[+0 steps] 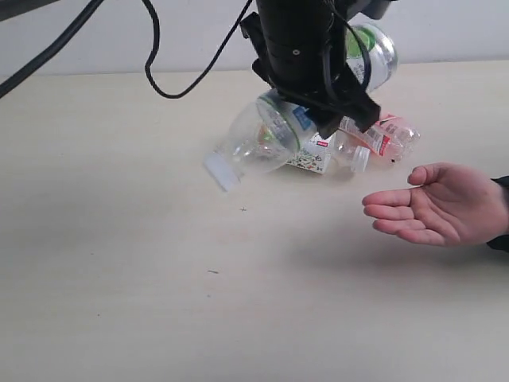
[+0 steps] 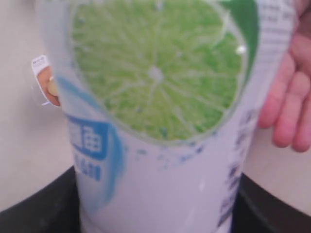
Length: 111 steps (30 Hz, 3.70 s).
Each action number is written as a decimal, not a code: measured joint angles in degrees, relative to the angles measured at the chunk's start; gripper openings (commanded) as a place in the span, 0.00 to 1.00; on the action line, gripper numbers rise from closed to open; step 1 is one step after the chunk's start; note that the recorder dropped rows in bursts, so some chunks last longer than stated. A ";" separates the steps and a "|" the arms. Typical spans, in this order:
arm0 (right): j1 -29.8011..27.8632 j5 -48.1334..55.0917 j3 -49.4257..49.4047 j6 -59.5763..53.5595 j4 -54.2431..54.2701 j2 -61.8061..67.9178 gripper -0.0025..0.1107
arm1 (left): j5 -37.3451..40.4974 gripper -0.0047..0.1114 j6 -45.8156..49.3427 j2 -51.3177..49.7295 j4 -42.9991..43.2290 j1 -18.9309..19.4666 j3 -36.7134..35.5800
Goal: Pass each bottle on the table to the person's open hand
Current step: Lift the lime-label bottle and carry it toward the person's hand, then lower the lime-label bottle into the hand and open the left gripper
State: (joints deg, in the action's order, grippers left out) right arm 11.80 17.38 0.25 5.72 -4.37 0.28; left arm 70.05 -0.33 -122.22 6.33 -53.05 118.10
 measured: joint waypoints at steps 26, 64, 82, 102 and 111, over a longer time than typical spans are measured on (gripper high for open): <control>0.00 0.00 0.00 0.00 0.00 0.00 0.02 | -15.16 0.04 -57.17 0.25 -3.56 -8.83 0.00; 0.00 0.00 0.00 0.00 0.00 0.00 0.02 | -29.49 0.63 -56.70 -12.33 -7.77 -8.83 0.00; 0.00 0.00 0.00 0.00 0.00 0.00 0.02 | -28.27 0.76 -53.90 -12.33 -7.77 -8.83 0.00; 0.00 0.12 0.00 0.00 0.00 0.00 0.02 | -26.10 0.77 -45.20 -12.14 -8.13 -8.83 0.00; 0.00 0.22 0.00 0.00 0.00 0.00 0.02 | -21.50 0.77 -43.46 -8.87 -7.34 -8.25 0.00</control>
State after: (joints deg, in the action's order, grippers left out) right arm 11.80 17.60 0.25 5.72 -4.37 0.28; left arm 48.55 -43.79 -131.09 -1.01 -61.31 118.10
